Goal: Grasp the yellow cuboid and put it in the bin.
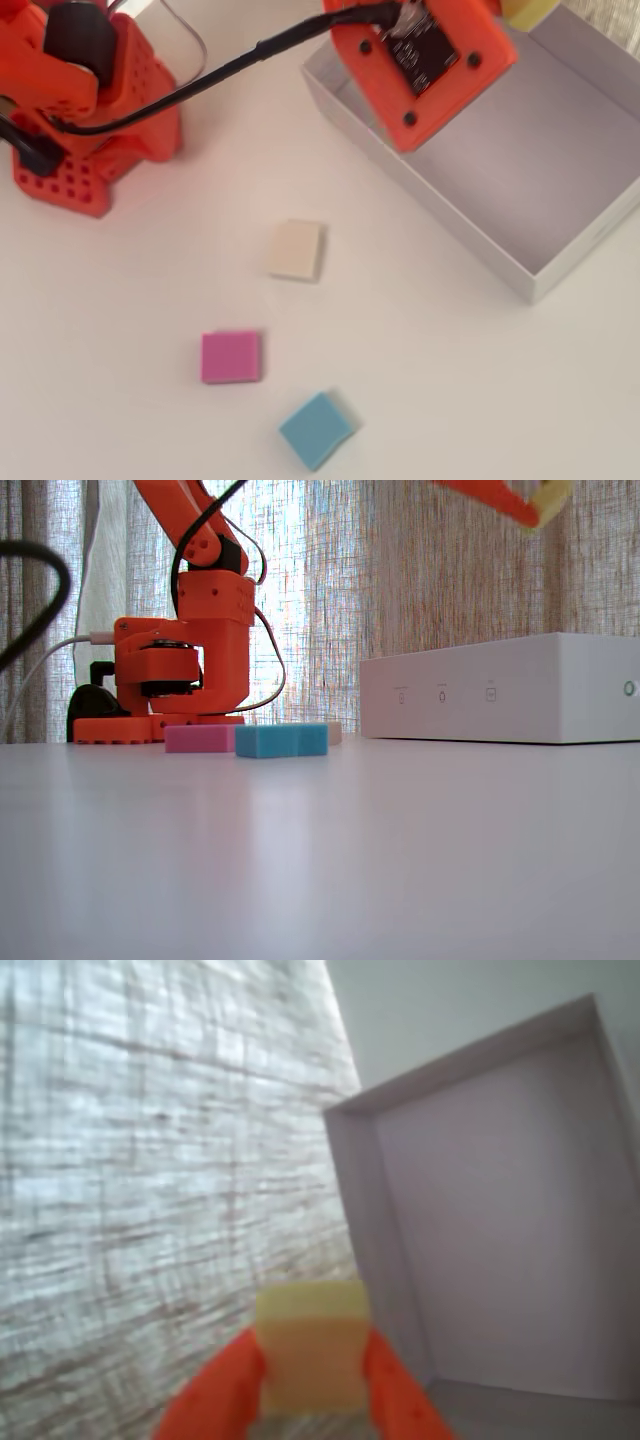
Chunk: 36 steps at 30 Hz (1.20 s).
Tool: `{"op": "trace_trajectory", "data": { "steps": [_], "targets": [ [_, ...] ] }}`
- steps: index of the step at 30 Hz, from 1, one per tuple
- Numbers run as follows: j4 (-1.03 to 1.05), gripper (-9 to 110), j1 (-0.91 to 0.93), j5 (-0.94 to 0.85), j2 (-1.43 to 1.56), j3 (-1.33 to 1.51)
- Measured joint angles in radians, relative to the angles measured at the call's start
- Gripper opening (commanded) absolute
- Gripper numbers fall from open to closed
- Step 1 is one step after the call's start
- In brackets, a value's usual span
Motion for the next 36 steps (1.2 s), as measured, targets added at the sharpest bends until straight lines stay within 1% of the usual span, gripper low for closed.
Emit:
{"op": "trace_trajectory", "data": {
  "steps": [6,10,13,15,16,18,21,27,29,33,36],
  "targets": [
    [-0.114,-8,-0.074,-0.054,-0.006,0.244],
    [-0.15,-6,-0.069,-0.058,-0.011,0.311],
    [-0.15,5,-0.069,-0.058,-0.008,0.311],
    [-0.155,25,-0.057,-0.058,0.0,0.316],
    [-0.16,30,-0.049,-0.058,0.005,0.319],
    [-0.17,36,-0.037,-0.058,0.006,0.319],
    [-0.207,37,-0.031,-0.058,0.02,0.319],
    [-0.359,36,0.02,-0.058,0.064,0.319],
    [-0.426,34,0.051,-0.058,0.094,0.321],
    [-0.566,33,0.193,-0.057,0.202,0.33],
    [-0.615,33,0.342,-0.051,0.318,0.379]
  ]
}}
